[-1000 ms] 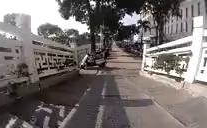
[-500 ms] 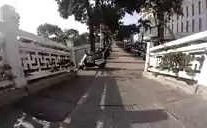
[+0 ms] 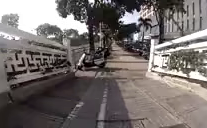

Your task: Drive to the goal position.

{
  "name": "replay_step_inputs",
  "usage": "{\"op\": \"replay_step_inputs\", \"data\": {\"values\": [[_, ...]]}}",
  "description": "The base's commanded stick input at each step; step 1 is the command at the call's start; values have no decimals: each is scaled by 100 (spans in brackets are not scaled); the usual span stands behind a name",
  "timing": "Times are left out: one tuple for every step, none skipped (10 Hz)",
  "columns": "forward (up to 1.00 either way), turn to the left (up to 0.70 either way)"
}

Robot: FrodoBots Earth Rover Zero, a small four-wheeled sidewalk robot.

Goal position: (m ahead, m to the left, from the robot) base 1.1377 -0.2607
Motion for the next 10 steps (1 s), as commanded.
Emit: {"op": "replay_step_inputs", "data": {"values": [[70, 0], [70, 0], [70, 0], [70, 0], [70, 0], [70, 0], [70, 0], [70, 0], [70, 0], [70, 0]]}}
